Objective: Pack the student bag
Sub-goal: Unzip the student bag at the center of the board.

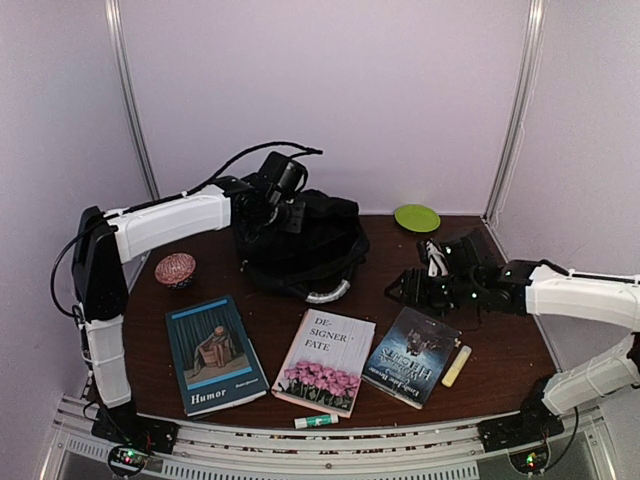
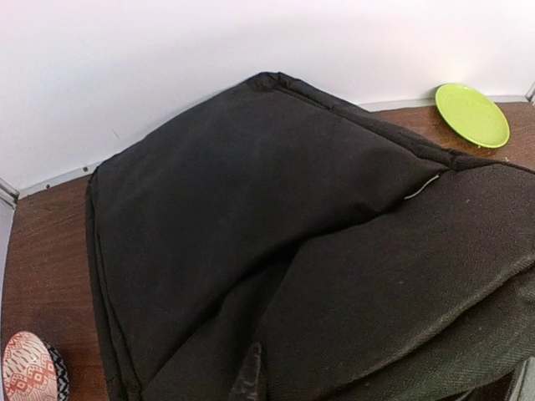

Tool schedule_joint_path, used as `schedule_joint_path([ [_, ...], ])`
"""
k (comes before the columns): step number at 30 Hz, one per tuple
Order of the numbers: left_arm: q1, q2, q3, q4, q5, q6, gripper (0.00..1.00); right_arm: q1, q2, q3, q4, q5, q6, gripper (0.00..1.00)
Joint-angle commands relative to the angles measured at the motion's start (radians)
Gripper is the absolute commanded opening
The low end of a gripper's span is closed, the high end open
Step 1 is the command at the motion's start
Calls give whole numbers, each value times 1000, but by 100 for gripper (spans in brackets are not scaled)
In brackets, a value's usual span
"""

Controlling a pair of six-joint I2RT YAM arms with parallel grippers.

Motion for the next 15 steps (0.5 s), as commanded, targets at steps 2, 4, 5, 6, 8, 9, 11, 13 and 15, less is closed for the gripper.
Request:
schedule_joint_path([
  [2, 19, 113, 78, 33, -29, -72, 0, 75, -45, -141, 107, 79, 102, 59],
  [4, 28, 143, 83, 42, -14, -69, 0, 103, -53, -173, 124, 83, 127, 59],
  [5, 33, 155, 85, 45, -2, -69, 0, 116, -53, -179, 127, 84, 133, 59],
  [6, 36, 160, 86, 48, 14, -69, 0, 127, -51, -182, 126, 86, 138, 58],
  [8, 41, 159, 87, 53, 56, -60, 25, 144, -43, -178, 120, 85, 143, 58],
  [9, 41, 151, 87, 55, 76, -52, 42, 150, -39, -173, 119, 85, 145, 58],
  [11, 40, 128, 76, 56, 109, -43, 70, 156, -32, -169, 127, 83, 155, 58],
  [13, 40, 86, 50, 58, 139, -43, 92, 162, -22, -164, 141, 77, 169, 58],
  [15, 40, 20, 13, 54, 163, -54, 98, 172, -7, -163, 164, 72, 190, 58],
])
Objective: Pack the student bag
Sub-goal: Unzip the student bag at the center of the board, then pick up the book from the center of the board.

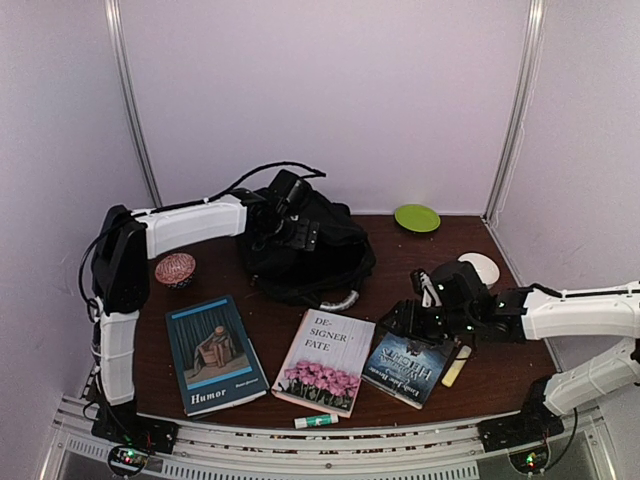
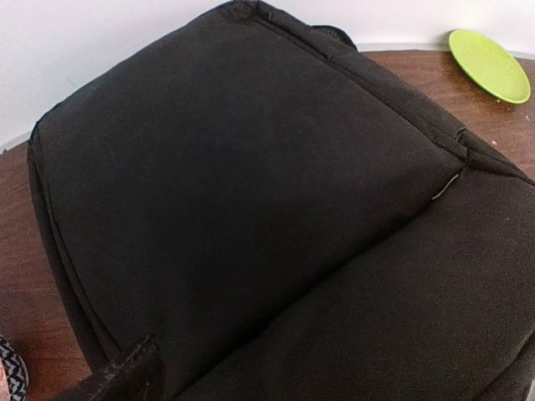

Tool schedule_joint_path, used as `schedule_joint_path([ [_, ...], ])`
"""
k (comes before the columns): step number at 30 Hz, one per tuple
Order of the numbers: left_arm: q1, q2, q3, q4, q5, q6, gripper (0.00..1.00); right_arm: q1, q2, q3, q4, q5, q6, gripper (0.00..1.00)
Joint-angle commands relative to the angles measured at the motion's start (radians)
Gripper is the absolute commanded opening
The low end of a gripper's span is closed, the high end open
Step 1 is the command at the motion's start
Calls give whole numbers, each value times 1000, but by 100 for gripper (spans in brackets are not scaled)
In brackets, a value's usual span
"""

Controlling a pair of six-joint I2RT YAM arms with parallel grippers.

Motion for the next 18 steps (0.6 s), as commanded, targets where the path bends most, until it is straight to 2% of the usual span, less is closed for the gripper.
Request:
schedule_joint_path([
  [1, 12, -171, -58, 70, 80, -19, 98, 22, 27, 18, 73, 19, 61, 58],
  [4, 5, -319, -185, 72, 88, -58, 98, 38, 72, 15, 109, 19, 108, 58],
  [12, -76, -721, -686, 156, 61, -152, 98, 71, 196, 12, 239, -16, 216, 53],
  [18, -136, -818, -889, 214, 48, -190, 96, 91, 272, -19, 352, -42, 306, 44],
])
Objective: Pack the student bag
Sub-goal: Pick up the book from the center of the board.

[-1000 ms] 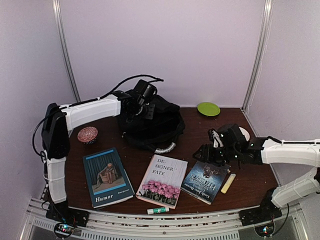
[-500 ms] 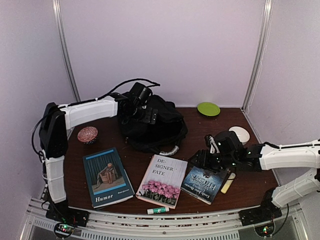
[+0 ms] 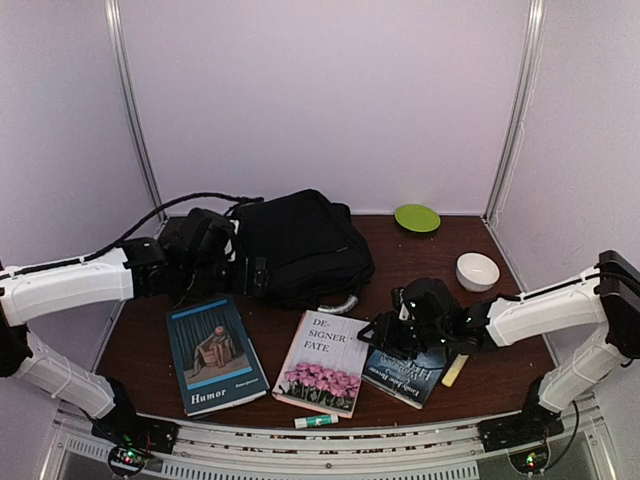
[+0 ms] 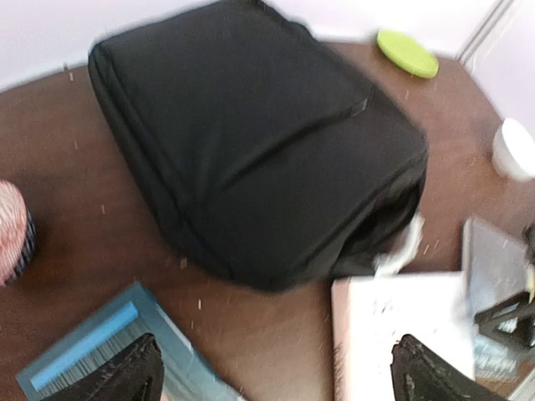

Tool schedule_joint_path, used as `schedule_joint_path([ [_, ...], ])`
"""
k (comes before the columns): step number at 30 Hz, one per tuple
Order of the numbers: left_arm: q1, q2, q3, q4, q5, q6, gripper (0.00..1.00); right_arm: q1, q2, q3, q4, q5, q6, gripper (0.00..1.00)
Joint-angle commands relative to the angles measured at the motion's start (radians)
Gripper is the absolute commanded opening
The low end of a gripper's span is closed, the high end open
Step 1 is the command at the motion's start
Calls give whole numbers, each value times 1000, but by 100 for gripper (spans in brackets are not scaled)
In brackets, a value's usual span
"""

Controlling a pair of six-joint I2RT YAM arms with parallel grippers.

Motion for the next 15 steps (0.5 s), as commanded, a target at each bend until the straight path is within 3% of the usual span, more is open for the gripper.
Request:
schedule_joint_path([
  [1, -29, -21, -101, 80, -12, -51, 96, 16, 58, -10, 116, -30, 87, 42],
  [10, -45, -34, -173, 108, -15, -77, 95, 35, 115, 22, 98, -37, 119, 31],
  [15, -48, -29, -180, 119, -14, -82, 95, 43, 108, 10, 113, -34, 128, 14],
])
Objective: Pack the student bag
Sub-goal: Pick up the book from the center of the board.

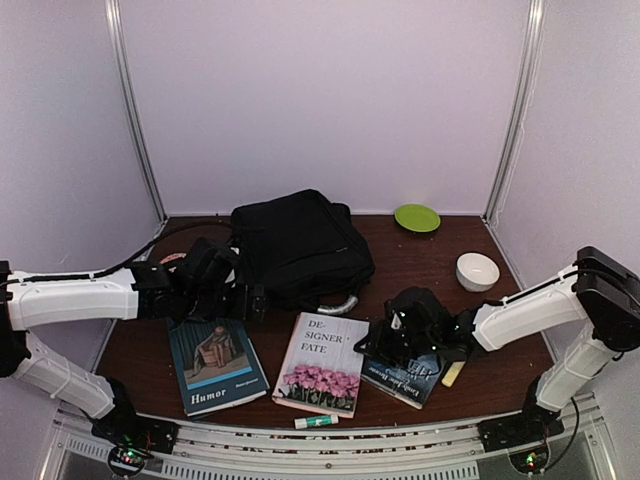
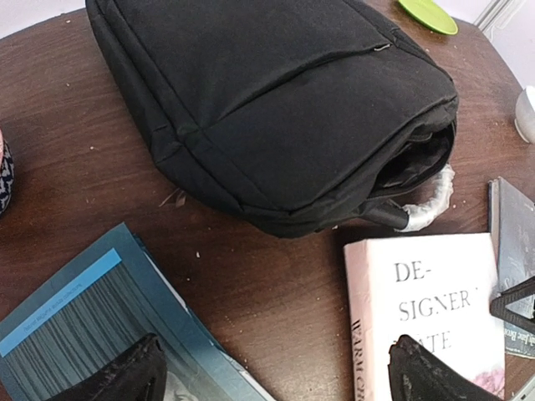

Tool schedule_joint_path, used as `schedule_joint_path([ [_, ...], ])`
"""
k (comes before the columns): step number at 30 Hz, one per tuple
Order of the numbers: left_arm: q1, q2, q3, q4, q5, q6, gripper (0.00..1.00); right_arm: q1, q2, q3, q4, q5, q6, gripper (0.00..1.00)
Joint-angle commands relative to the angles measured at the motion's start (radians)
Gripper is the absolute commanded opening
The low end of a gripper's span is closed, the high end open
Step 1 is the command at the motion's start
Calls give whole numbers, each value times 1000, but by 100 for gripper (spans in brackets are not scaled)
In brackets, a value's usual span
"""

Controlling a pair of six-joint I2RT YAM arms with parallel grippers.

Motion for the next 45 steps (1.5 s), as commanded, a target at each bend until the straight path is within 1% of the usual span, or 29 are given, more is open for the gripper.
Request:
schedule_joint_path([
  [1, -9, -14, -14, 64, -13, -17, 95, 15, -7, 12, 21, 8, 18, 11],
  [4, -10, -14, -16, 67, -14, -20, 94, 22, -30, 13, 6, 25, 10, 0],
  [14, -10, -43, -9, 65, -37, -18, 94, 31, -121, 63, -58, 54, -55, 0],
  [22, -10, -122, 11, 38, -106, -15, 96, 31, -254, 205, -284, 154, -217, 0],
  [27, -9, -186, 26, 29, -159, -15, 98, 26, -310, 298, -385, 184, -307, 0],
  [30, -7, -237, 14, 56, -173, -21, 98, 22, -343, 354, -429, 196, -356, 0],
  [33, -4, -339, -53, 150, -164, -28, 98, 14, -384, 404, -467, 187, -419, 0],
  [34, 1, -374, -81, 205, -126, -15, 98, 11, -397, 423, -473, 175, -443, 0],
  [35, 8, -406, -105, 300, -66, 10, 98, 6, -411, 442, -481, 163, -470, 0],
  [36, 16, -429, -125, 379, 24, 34, 98, 4, -424, 460, -489, 150, -496, 0],
  [38, 36, -446, -128, 480, 205, 54, 98, 1, -447, 487, -495, 110, -541, 0],
  [40, 42, -434, -96, 522, 359, 71, 98, -3, -470, 505, -498, 79, -569, 0],
  [44, 42, -385, -57, 623, 602, 50, 98, -8, -511, 491, -444, 21, -579, 0],
  [45, 42, -371, -53, 650, 639, 36, 98, -9, -519, 485, -429, 12, -577, 0],
])
